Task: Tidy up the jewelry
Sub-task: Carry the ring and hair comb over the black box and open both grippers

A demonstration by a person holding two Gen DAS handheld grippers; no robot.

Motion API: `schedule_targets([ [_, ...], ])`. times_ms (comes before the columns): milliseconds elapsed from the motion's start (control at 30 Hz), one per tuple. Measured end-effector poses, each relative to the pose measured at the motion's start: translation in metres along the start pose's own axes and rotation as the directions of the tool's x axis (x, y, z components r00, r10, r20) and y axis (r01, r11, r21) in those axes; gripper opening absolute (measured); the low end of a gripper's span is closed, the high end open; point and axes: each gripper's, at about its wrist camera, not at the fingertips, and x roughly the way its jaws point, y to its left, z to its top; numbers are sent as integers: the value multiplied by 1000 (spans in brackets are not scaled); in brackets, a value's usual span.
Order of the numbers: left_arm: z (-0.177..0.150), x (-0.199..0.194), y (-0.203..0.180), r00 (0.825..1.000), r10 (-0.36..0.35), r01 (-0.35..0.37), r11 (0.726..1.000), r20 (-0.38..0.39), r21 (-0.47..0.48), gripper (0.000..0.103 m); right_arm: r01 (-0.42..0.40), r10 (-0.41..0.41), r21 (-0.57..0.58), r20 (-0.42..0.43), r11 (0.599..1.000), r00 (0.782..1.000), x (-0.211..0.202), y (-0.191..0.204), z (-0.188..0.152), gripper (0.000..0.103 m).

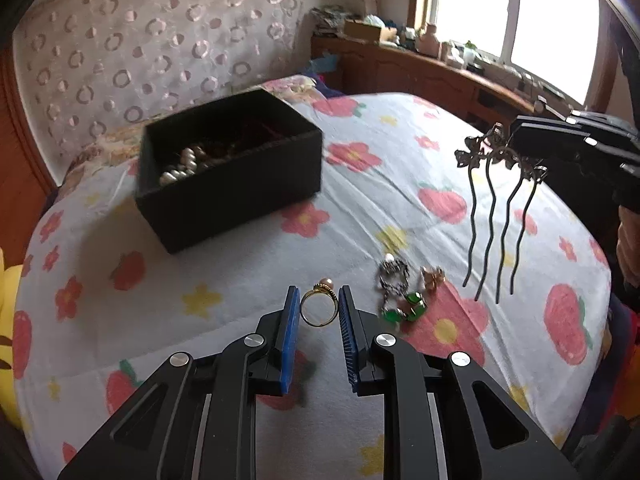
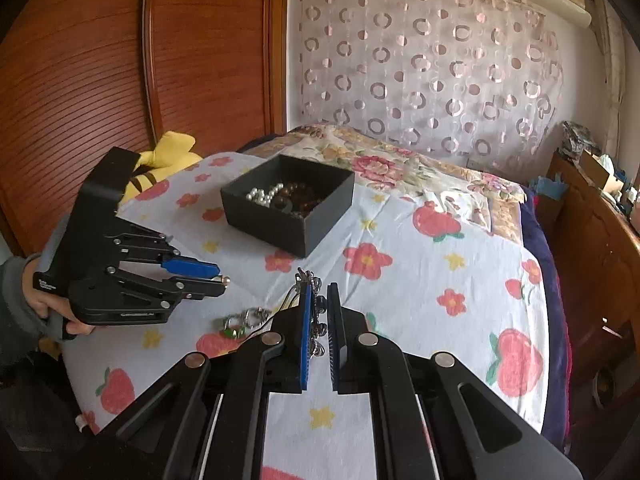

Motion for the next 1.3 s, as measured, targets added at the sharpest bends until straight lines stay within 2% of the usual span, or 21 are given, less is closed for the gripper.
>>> schedule_targets([
  [367,40,-29,41,993,72,-67,996,91,-62,19,14,-13,-5,59,1000,998,23,1,57,9],
  [667,80,-25,71,985,116,-101,988,129,-120,19,31,-29,-24,84,999,996,50,2,105,9],
  [867,90,-10,94,986,120,-99,980,118,-173,19,50,-48,-43,63,998,997,82,6,122,9],
  [900,89,-10,96,985,121,-99,979,120,-179,21,50,-47,-42,58,998,997,86,7,123,9],
  [967,88,-11,99,984,123,-97,976,127,-195,31,52,-50,-42,48,998,998,98,8,125,9],
  [1167,76,-21,99,981,132,-102,975,142,-199,40,59,-59,-12,16,998,998,132,6,124,9],
  [1300,71,-27,97,980,136,-107,976,147,-189,42,48,-49,24,10,999,999,143,-1,123,9],
])
